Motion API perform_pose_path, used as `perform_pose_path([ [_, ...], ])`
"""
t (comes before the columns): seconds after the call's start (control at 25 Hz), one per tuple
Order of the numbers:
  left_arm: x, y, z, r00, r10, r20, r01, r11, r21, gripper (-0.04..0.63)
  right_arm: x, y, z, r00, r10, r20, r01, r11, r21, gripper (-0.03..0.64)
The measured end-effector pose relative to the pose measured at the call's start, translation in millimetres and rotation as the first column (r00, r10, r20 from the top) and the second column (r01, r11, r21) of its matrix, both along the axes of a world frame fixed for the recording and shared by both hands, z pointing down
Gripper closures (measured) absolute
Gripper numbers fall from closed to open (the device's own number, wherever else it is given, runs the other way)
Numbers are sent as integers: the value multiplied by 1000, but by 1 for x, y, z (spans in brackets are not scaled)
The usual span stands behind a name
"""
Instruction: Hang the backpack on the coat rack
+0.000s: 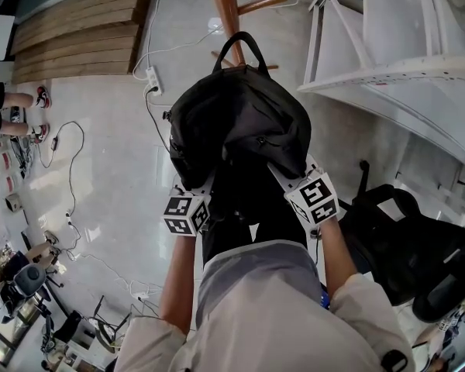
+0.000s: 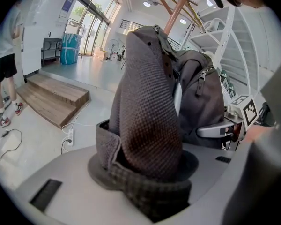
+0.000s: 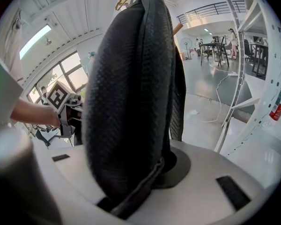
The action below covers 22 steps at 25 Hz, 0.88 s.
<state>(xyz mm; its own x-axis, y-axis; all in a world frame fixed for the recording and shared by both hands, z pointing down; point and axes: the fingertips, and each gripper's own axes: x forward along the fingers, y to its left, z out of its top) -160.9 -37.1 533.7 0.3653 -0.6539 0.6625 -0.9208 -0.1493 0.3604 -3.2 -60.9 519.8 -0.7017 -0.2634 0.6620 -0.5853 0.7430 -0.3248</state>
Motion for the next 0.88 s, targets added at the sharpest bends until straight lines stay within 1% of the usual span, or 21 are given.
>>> perform_pose_path([
  [0.28,5,-2,14,1000,-8,-7,8,1000,-17,413,5,-5,13,1000,-13,-13,13,1000,-8,483],
  [0.88,3,1,40,1000,-7,-3,7,999,-53,413,3,-3,40,1000,-15,-16,14,999,-32,482],
])
